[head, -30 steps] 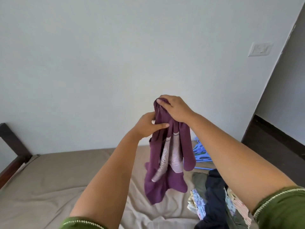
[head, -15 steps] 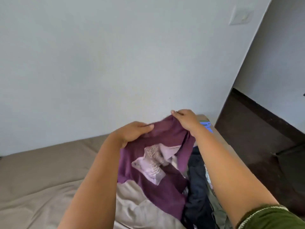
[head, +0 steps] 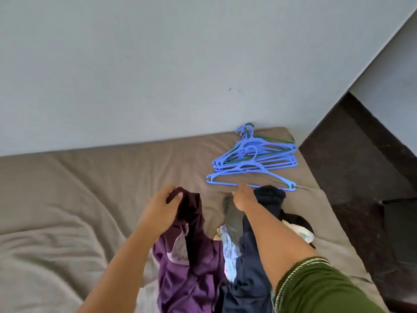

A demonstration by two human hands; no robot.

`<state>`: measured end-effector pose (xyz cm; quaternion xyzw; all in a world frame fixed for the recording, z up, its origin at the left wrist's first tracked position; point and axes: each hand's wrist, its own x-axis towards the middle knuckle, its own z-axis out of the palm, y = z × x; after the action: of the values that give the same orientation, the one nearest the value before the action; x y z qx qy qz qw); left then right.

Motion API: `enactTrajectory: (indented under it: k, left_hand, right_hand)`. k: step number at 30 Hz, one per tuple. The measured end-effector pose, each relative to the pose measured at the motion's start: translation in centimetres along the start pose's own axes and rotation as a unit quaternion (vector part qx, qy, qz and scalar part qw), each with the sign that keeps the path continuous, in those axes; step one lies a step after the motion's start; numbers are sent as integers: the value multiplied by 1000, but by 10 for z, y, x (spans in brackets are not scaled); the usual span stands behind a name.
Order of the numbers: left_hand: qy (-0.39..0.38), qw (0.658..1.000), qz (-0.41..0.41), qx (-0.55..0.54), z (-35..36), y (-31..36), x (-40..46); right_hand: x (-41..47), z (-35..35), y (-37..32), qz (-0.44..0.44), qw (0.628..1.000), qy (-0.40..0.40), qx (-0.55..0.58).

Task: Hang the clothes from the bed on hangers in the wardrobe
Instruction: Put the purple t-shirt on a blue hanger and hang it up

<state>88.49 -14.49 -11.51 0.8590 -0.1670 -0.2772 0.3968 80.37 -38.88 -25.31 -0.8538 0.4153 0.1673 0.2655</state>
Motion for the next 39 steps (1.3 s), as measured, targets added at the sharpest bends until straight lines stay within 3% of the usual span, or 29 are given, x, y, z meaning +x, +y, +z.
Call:
enactTrajectory:
  k: [3, 8, 15, 21, 25, 27, 29, 32, 35, 37, 39]
  left_hand:
    - [24, 1000, 0, 3, 8, -20, 20]
    - [64, 993, 21, 97, 19, -48, 38]
    - [61, 997, -19, 41, 35, -75, 48]
    - [20, 973, -110, -203, 26, -46, 29]
    - [-4, 955, -68, -290, 14, -9, 8]
    - [37, 952, -45, -299, -7, 25, -15]
    - [133, 956, -50, -255, -20, 45, -28]
    - [172, 979, -12, -107, -51, 66, -53]
    - [131, 989, 61, -12, -88, 82, -90]
    - [95, 988, 120, -20, -107, 99, -104]
    - [70, 982, 171, -42, -137, 123, -139]
  right_hand:
    - [56, 25, 12, -1, 1000, 1, -25]
    - [113, 64, 25, -49, 990, 9, -129]
    - [118, 77, 20, -121, 961, 50, -243]
    - [56, 16, -23, -272, 933, 228, -59]
    - [-24, -1, -67, -343, 892, 288, 53]
    - [-93, -14, -92, -392, 867, 300, 72]
    - [-143, -18, -110, -412, 861, 291, 64]
    - [-190, -34, -125, -403, 873, 254, 103]
    - [-223, -70, -111, -348, 868, 271, 227]
    - [-219, -94, -85, -245, 878, 279, 301]
    - [-242, -119, -75, -201, 893, 212, 342]
